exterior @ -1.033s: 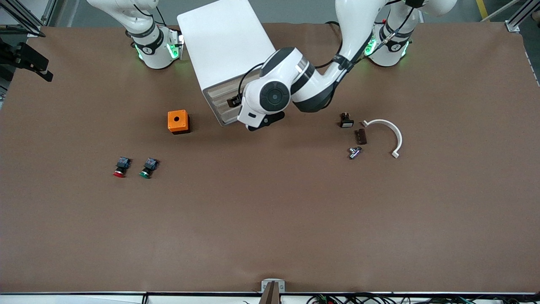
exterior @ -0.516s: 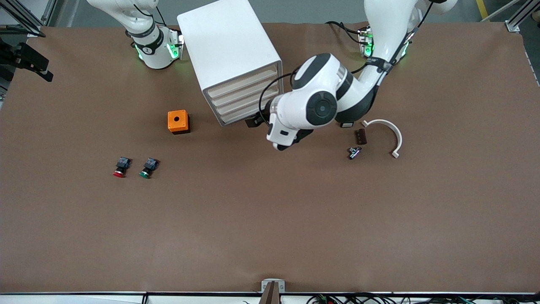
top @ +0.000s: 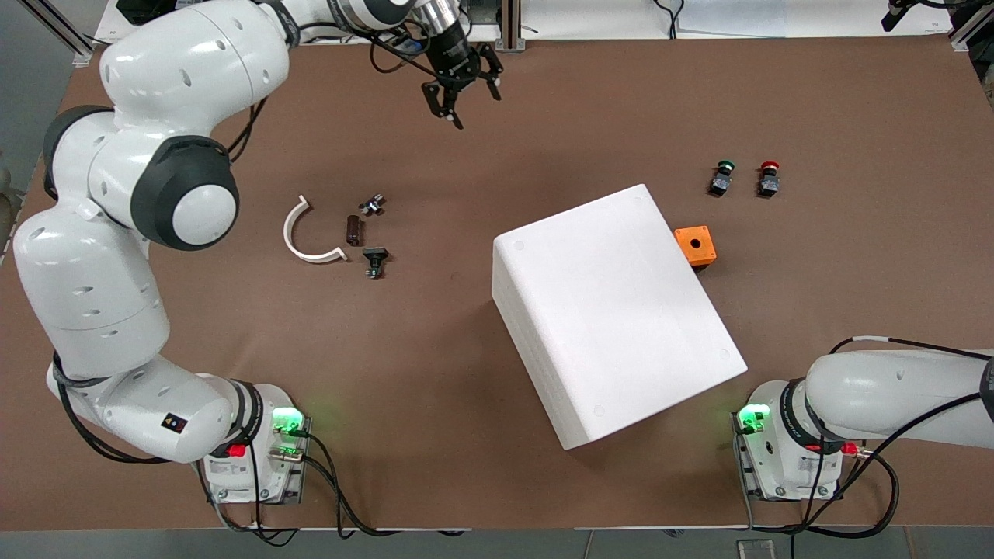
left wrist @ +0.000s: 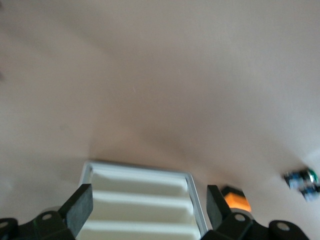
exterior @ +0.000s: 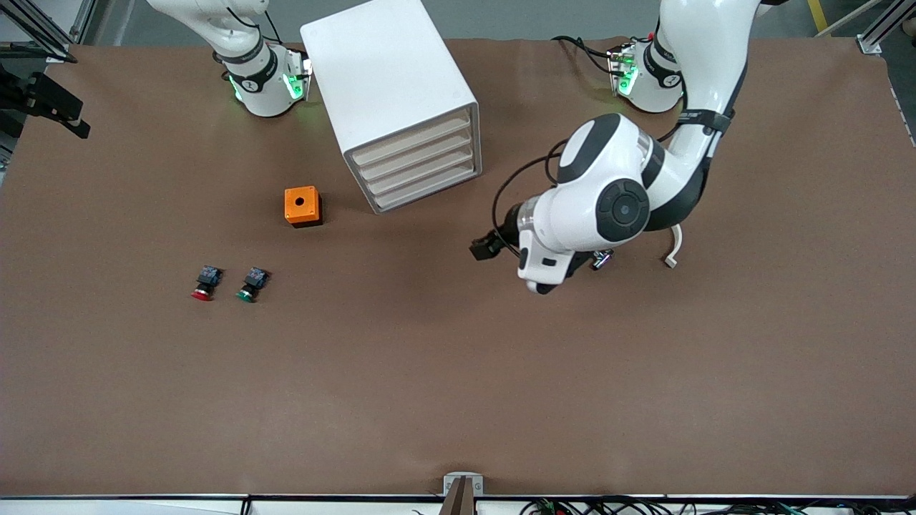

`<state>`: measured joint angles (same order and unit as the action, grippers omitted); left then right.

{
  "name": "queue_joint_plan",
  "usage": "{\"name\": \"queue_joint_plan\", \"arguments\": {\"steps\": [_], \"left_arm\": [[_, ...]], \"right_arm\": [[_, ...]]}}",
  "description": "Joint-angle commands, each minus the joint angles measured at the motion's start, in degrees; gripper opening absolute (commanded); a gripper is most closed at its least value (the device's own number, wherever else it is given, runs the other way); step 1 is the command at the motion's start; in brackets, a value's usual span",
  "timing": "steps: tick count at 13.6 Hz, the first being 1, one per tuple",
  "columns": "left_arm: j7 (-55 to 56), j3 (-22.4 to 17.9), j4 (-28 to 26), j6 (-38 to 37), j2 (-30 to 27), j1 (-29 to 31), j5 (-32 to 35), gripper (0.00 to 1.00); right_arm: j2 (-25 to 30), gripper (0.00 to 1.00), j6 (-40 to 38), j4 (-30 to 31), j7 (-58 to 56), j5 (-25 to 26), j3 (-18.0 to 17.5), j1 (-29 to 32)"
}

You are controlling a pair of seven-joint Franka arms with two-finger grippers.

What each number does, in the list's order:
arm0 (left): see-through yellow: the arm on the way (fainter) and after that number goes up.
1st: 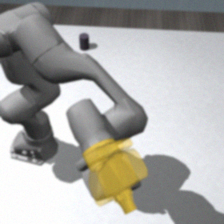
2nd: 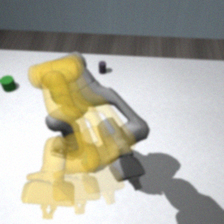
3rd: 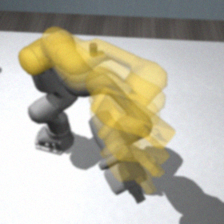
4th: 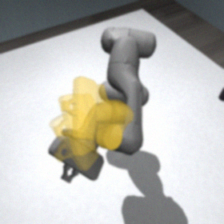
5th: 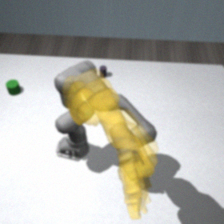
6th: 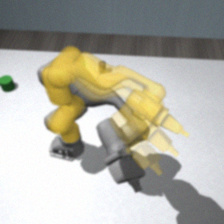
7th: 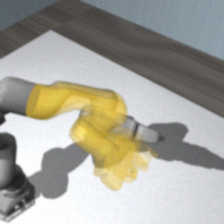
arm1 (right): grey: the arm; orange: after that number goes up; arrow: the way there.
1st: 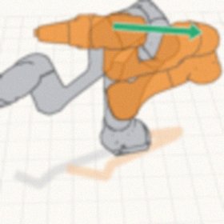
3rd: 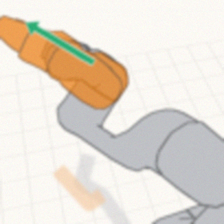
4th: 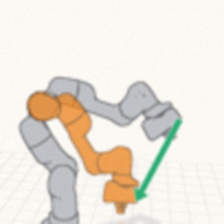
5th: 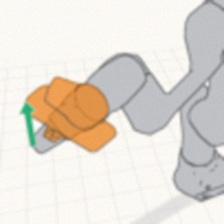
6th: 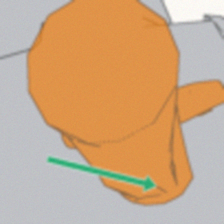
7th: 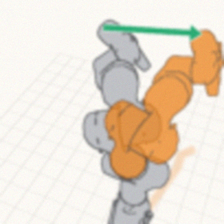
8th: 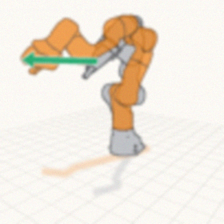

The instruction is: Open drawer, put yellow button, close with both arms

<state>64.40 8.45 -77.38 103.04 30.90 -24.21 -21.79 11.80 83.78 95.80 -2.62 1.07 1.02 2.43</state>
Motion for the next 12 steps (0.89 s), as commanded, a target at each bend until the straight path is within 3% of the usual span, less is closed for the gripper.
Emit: {"name": "queue_joint_plan", "arguments": {"steps": [1, 7, 12], "left_arm": [[0.0, 0.3, -1.5, -2.8, -1.8, 2.1, 4.1, 1.0], [-0.1, 0.4, -1.4, -4.2, -2.2, 5.7, 8.7, 1.0], [-12.6, 0.6, -1.4, -8.3, -4.1, 11.4, 8.7, 1.0]], "right_arm": [[1.2, 1.0, 0.5, 1.1, -0.2, 0.4, 1.6, -1.7], [1.2, 1.0, 0.6, 1.1, -0.3, 0.4, 1.4, -1.6], [1.2, 1.0, 0.6, 1.1, -0.3, 0.4, 1.1, -1.7]]}}
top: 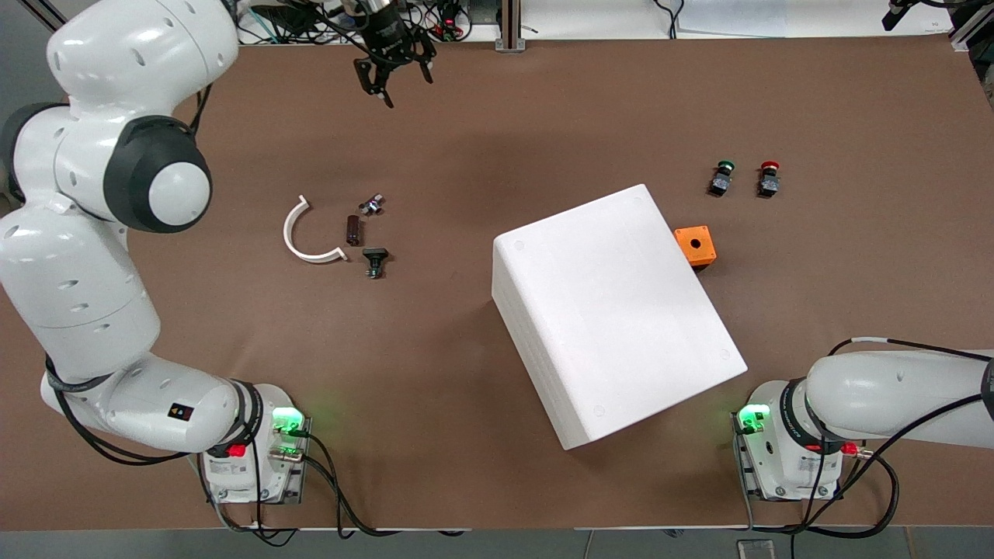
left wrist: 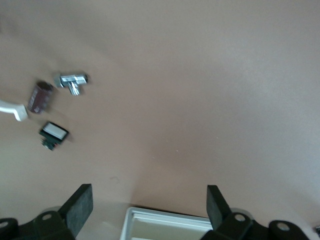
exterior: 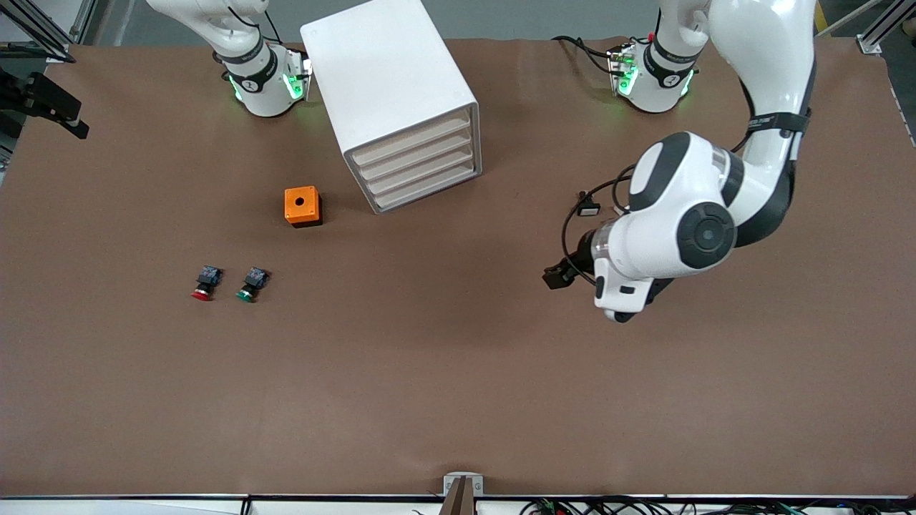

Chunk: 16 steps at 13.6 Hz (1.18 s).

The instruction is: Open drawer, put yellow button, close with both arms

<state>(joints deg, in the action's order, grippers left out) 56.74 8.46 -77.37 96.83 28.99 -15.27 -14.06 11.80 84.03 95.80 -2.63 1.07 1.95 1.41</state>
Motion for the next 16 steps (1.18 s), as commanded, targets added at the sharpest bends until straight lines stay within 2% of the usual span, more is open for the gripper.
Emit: {"name": "queue_joint_plan", "arguments": {"steps": [1, 4, 6, 11, 16], "left_arm": [[-10.0, 0.7, -1.5, -3.9, -3.1, 3.7, 1.0, 1.0], [-22.8, 0.4, -1.6, -10.9, -6.6, 6.9, 2.4, 1.0], [-26.5, 0.6, -2.6, -13.6, -9.2, 9.4, 2.6, 1.0], [-43.3, 0.6, -17.4, -13.2, -23.5, 15.5, 4.7, 1.0], [-55.4, 0.5, -26.2, -11.6, -33.5, 21.3, 7.1, 1.0]], "right_arm": [[1.2, 1.0, 0.3, 1.1, -0.2, 0.4, 0.2, -0.8], [1.2, 1.0, 0.3, 1.1, -0.3, 0.4, 0.2, -1.0], [1.2, 1.0, 0.3, 1.1, -0.3, 0.3, 0.2, -1.0], [1.3, 1.0, 0.3, 1.1, 0.6, -0.9, 0.3, -1.0], [1.3, 1.0, -1.0, 1.0, 0.9, -2.2, 0.3, -0.9]]}}
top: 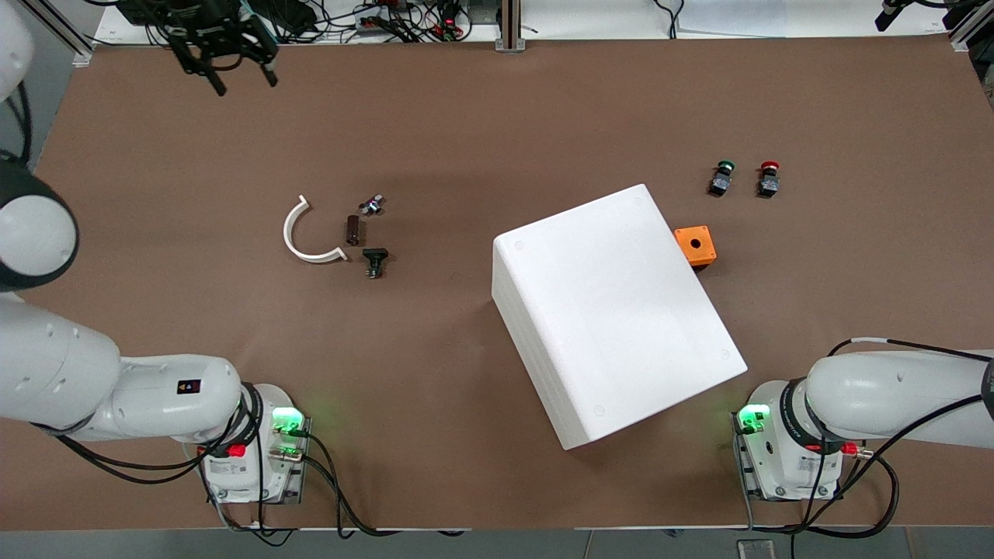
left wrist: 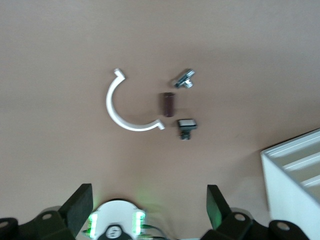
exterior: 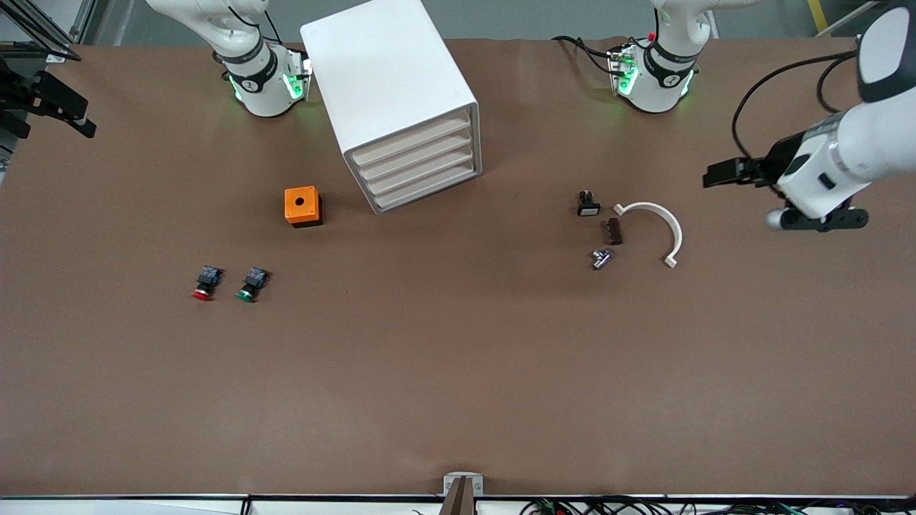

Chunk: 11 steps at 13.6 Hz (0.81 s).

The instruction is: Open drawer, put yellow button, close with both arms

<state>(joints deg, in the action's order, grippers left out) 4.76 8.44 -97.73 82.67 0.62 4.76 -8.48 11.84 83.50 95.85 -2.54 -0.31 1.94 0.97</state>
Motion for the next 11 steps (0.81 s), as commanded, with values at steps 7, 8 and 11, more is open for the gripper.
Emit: {"name": "queue_joint_plan", "arguments": {"steps": [7, 8, 11], "left_arm": [[-3.0, 0.9, -1.3, 6.8, -7.4, 2.0, 5.6, 1.0], [-2.9, 0.7, 0.9, 6.8, -6.6, 2.0, 5.6, 1.0], [-2.8, 0.7, 5.9, 6.4, -4.4, 1.7, 5.7, 1.0]], "right_arm": [[1.3, 1.0, -2.2, 0.9, 1.4, -0.8, 0.3, -0.4], [1.3, 1.0, -2.2, 0.9, 1.4, -0.9, 0.3, -0.4], [1.3, 1.0, -2.1, 0.8, 1.3, -2.6, 0.3, -0.4]]}}
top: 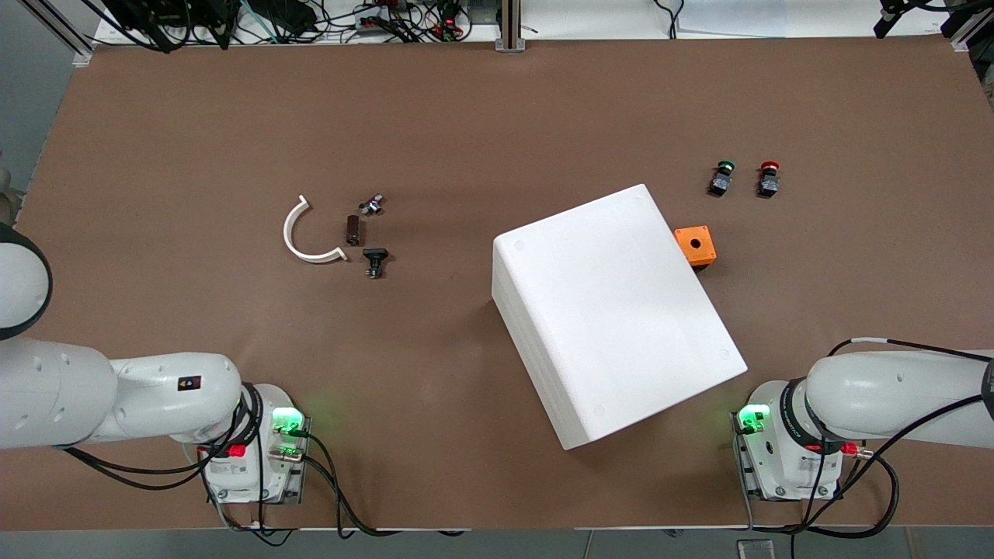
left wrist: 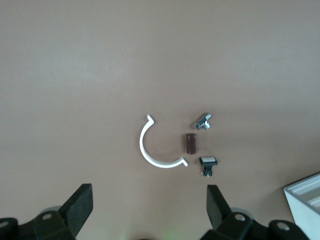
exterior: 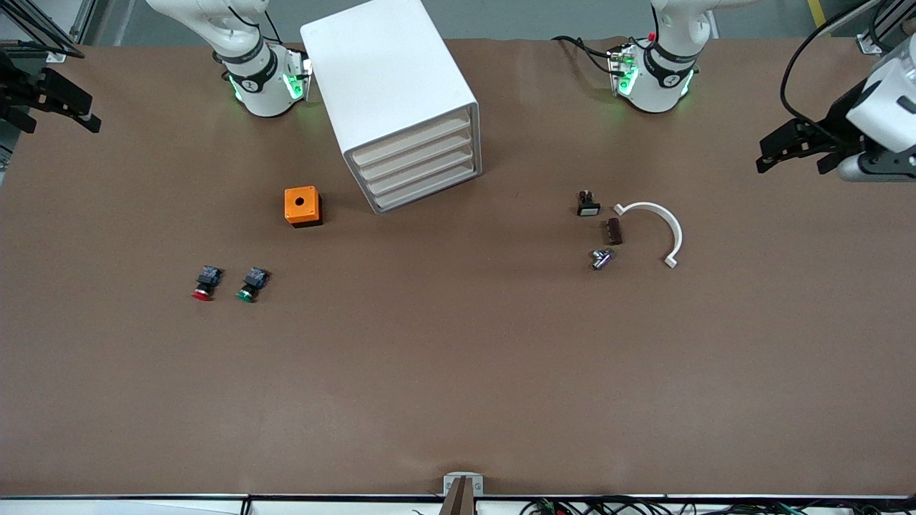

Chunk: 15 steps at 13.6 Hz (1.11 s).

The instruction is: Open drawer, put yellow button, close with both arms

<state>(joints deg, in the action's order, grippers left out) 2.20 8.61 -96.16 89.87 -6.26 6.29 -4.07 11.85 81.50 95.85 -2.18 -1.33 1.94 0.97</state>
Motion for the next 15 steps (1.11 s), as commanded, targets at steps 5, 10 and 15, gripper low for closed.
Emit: {"name": "queue_joint_plan", "arguments": {"steps": [5, 10, 15], "left_arm": [[0.0, 0.4, 4.7, -0.7, 3.0, 0.6, 1.3, 1.0], [0.0, 0.2, 5.1, -0.7, 4.9, 0.7, 2.4, 1.0], [0.1, 0.0, 6.2, -0.7, 4.9, -0.2, 2.7, 1.0]], "right_arm": [[1.2, 1.0, 0.4, 0.7, 0.7, -1.5, 0.3, -0.4], [1.2, 1.0, 2.1, 0.7, 0.3, -1.0, 0.3, -0.5], [1.2, 1.0, 2.5, 0.7, 0.2, -1.0, 0.3, -0.4]]}}
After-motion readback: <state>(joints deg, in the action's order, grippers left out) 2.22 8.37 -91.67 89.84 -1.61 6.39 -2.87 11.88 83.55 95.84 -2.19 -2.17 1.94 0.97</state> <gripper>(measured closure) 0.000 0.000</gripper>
